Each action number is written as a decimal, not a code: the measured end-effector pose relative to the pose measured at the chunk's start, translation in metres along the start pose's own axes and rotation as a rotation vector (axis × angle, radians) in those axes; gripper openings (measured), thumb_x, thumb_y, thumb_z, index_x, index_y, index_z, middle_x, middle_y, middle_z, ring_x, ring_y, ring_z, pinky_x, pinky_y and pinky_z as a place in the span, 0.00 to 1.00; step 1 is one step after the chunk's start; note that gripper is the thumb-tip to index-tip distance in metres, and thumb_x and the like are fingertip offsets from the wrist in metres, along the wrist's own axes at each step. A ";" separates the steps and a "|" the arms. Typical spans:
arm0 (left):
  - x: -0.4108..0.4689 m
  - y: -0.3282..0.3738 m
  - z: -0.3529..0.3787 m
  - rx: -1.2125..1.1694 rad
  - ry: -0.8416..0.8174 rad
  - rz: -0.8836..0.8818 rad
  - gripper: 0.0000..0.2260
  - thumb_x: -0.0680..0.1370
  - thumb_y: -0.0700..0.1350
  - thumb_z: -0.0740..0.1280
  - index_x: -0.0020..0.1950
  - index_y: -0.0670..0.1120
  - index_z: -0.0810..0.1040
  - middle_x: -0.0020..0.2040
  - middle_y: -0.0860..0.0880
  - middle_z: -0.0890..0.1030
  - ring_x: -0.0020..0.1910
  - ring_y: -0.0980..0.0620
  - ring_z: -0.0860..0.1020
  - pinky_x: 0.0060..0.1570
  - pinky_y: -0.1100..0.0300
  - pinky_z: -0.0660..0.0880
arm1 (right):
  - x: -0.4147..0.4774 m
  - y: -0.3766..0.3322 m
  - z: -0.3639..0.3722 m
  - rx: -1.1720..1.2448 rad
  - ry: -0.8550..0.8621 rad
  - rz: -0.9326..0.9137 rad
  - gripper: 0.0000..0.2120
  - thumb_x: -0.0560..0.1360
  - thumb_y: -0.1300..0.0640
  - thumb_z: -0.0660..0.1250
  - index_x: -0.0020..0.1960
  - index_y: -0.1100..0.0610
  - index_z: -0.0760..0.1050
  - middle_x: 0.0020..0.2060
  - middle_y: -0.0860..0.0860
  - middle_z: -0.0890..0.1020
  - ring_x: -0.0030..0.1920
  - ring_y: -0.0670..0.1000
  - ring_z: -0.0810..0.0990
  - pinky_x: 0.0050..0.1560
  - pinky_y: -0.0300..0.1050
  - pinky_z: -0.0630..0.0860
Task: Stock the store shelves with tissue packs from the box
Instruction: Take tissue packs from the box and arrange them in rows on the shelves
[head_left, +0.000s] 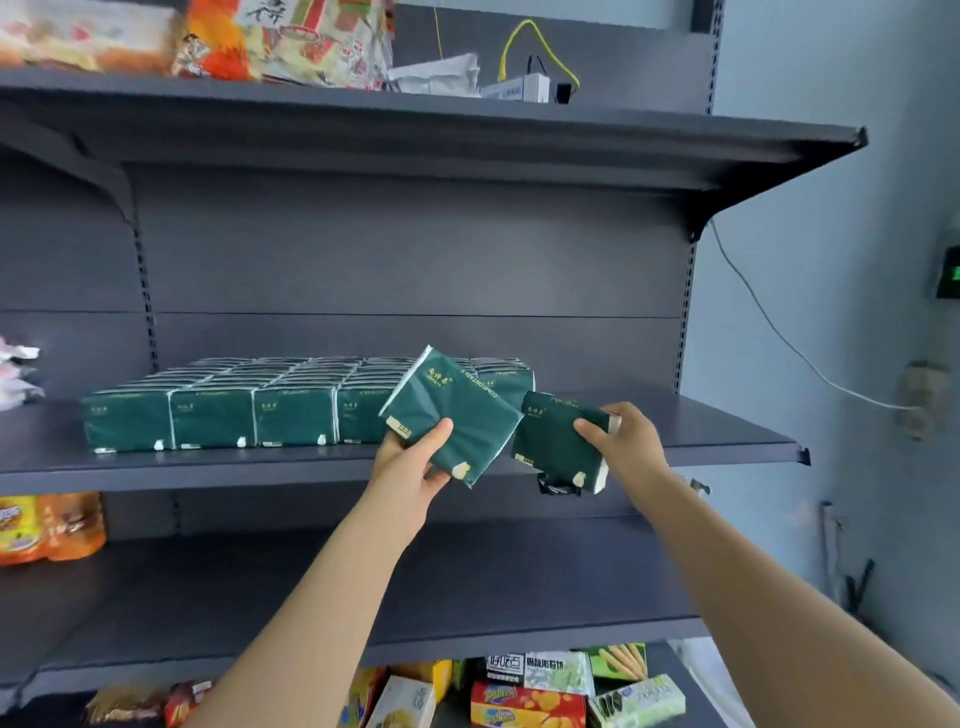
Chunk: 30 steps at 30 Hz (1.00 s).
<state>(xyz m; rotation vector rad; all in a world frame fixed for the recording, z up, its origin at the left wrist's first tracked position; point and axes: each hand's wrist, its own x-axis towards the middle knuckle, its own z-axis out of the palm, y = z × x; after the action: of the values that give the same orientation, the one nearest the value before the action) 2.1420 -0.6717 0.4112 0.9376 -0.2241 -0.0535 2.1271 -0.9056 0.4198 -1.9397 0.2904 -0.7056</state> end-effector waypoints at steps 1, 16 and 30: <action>0.012 0.002 0.002 -0.006 0.007 0.011 0.15 0.76 0.36 0.68 0.62 0.45 0.75 0.59 0.46 0.81 0.57 0.46 0.80 0.54 0.49 0.77 | 0.012 -0.003 0.002 -0.017 -0.007 -0.010 0.21 0.74 0.52 0.70 0.63 0.58 0.70 0.54 0.52 0.75 0.48 0.51 0.74 0.42 0.43 0.69; 0.143 0.019 0.017 0.039 0.122 0.154 0.13 0.76 0.40 0.68 0.59 0.49 0.73 0.58 0.49 0.80 0.53 0.49 0.80 0.51 0.52 0.77 | 0.168 0.013 0.052 -0.318 -0.142 -0.196 0.23 0.73 0.51 0.71 0.65 0.58 0.71 0.62 0.55 0.75 0.56 0.55 0.74 0.49 0.45 0.71; 0.197 -0.016 0.037 0.194 0.276 0.348 0.09 0.77 0.39 0.67 0.55 0.48 0.75 0.52 0.50 0.82 0.50 0.51 0.82 0.39 0.60 0.81 | 0.273 0.062 0.130 -0.384 -0.306 -0.488 0.20 0.72 0.52 0.72 0.61 0.57 0.76 0.62 0.51 0.70 0.64 0.53 0.64 0.57 0.34 0.59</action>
<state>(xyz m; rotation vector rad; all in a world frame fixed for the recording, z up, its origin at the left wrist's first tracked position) 2.3266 -0.7384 0.4528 1.0750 -0.1343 0.4226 2.4286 -0.9709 0.4187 -2.4868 -0.2684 -0.6794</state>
